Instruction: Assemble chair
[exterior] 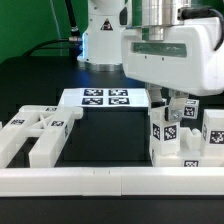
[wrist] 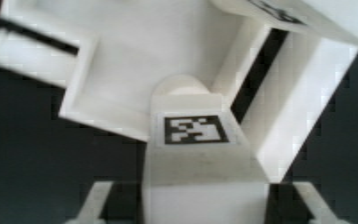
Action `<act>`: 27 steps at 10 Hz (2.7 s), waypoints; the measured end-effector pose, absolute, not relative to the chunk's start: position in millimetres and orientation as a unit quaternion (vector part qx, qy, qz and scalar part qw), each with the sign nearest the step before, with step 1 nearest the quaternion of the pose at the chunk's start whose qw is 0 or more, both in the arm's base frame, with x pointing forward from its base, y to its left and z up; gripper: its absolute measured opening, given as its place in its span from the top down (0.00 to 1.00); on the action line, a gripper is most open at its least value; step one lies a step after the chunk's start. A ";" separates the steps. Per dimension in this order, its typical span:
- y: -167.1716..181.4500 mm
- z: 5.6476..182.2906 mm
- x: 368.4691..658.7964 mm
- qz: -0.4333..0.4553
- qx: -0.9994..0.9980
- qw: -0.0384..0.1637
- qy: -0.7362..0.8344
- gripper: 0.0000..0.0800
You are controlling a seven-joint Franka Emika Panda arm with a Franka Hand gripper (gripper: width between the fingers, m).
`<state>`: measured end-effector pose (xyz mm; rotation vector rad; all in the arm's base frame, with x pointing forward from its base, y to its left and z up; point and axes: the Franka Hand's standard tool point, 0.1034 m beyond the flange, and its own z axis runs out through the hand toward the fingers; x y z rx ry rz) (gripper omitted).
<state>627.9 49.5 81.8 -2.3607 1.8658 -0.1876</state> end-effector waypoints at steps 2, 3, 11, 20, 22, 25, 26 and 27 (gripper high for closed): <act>49.9 81.6 628.2 -0.052 -0.729 0.070 0.679 0.63; 50.0 81.6 628.3 -0.050 -0.712 0.072 0.696 0.63; 49.8 80.6 629.0 -0.068 -0.869 0.055 0.488 0.19; 46.4 80.1 636.0 -0.081 -0.988 0.011 0.134 0.19; 46.4 80.2 636.1 -0.082 -0.993 0.001 0.086 0.19; 46.2 80.3 636.3 -0.083 -0.993 -0.001 0.079 0.53; 46.2 80.3 636.3 -0.083 -0.993 -0.001 0.079 0.64; 46.2 80.3 636.3 -0.083 -0.992 0.001 0.096 0.64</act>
Offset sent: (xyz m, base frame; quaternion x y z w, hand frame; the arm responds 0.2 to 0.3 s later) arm 0.0000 0.0000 0.0000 0.0000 0.0000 0.1296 0.9916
